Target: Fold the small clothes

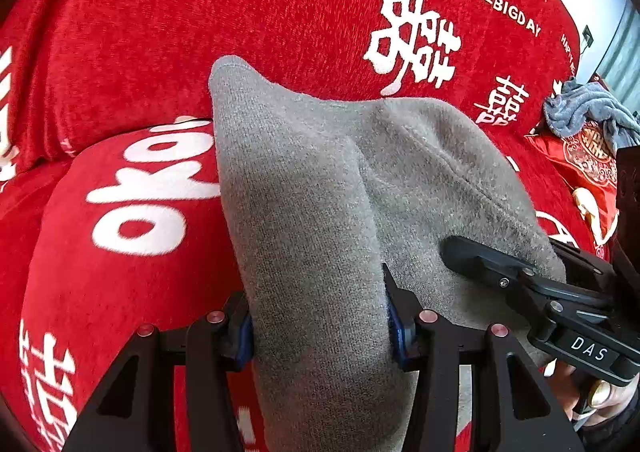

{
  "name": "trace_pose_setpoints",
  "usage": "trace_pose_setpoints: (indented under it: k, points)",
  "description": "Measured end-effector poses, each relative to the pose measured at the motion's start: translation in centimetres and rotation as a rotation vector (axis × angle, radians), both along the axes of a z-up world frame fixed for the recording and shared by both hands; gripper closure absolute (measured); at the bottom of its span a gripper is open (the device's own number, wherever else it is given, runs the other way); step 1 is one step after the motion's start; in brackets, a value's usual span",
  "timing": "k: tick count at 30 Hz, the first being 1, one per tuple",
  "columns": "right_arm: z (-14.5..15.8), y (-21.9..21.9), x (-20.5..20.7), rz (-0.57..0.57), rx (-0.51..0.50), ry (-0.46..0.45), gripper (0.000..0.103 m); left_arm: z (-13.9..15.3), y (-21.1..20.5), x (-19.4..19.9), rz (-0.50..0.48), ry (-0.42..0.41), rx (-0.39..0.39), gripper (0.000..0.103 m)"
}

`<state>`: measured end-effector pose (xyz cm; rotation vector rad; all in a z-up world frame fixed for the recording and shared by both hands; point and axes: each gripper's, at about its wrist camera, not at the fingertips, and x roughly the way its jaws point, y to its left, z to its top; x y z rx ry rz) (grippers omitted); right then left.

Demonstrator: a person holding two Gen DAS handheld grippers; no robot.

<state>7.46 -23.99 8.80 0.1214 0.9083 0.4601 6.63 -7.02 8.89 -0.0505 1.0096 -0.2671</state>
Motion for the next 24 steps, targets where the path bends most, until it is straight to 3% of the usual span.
trace_pose_setpoints:
  k: [13, 24]
  points:
    - [-0.1, 1.6, -6.7, 0.024, -0.001, -0.012, 0.064, 0.2, 1.9, -6.9, 0.013, -0.02, 0.011, 0.051]
    - [-1.5, 2.3, -11.2, 0.035, -0.019, -0.014, 0.064, -1.9, 2.4, -11.4, 0.014, -0.026, 0.02, 0.051]
